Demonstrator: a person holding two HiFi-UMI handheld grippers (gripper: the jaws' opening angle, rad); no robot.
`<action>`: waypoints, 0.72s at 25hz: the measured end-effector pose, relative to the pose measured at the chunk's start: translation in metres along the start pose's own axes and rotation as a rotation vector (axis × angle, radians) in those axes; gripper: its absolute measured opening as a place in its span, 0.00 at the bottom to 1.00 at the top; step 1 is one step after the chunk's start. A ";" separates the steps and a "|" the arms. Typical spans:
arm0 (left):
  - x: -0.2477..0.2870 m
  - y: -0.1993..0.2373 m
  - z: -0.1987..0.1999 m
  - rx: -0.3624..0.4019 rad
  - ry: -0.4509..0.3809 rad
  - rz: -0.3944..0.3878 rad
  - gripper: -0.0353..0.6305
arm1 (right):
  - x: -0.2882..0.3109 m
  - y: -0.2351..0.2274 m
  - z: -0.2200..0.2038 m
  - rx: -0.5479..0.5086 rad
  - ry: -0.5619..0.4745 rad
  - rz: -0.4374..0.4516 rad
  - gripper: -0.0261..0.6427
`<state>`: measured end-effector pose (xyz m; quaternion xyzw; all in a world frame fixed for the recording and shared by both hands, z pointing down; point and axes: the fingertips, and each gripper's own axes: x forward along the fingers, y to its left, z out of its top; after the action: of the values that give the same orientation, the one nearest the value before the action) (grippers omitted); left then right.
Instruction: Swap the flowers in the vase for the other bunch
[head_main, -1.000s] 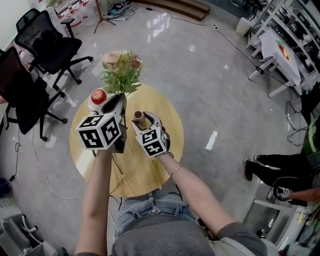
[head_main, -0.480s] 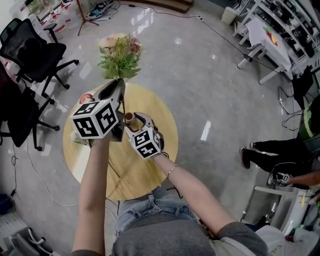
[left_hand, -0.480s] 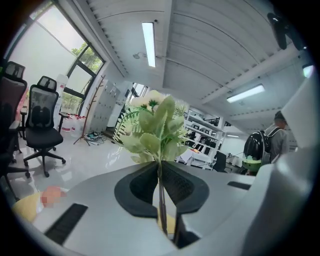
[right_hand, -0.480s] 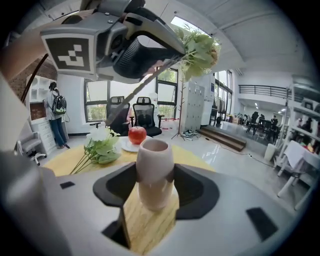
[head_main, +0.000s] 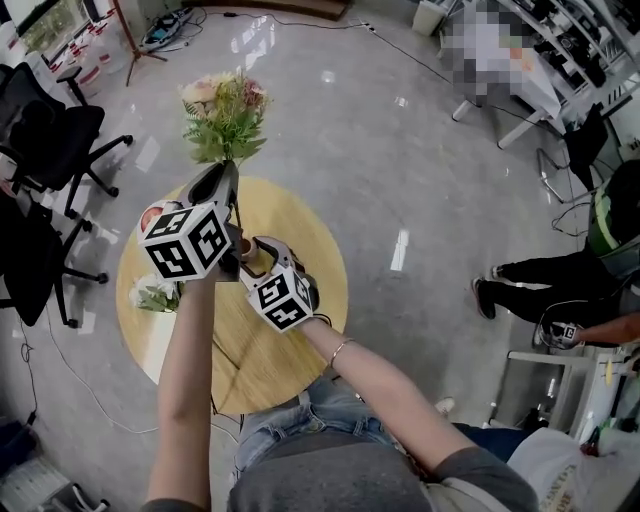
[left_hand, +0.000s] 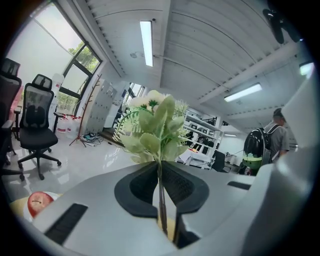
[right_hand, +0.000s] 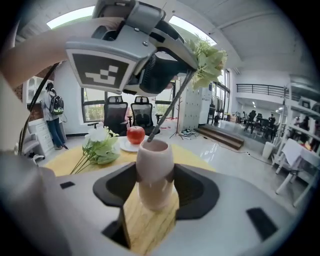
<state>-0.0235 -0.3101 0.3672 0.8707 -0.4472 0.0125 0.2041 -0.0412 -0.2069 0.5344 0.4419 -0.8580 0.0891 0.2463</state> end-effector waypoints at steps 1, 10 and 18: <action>0.002 0.000 0.000 0.002 -0.001 -0.002 0.11 | -0.001 0.000 0.000 0.001 -0.001 -0.002 0.40; 0.003 0.003 -0.013 0.049 -0.050 -0.018 0.11 | 0.000 -0.003 0.001 0.001 -0.001 -0.007 0.40; -0.019 0.002 -0.035 0.052 -0.026 -0.018 0.11 | -0.001 -0.004 -0.002 -0.001 -0.004 -0.004 0.40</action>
<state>-0.0313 -0.2833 0.3964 0.8798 -0.4415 0.0110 0.1758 -0.0364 -0.2080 0.5350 0.4436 -0.8576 0.0875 0.2451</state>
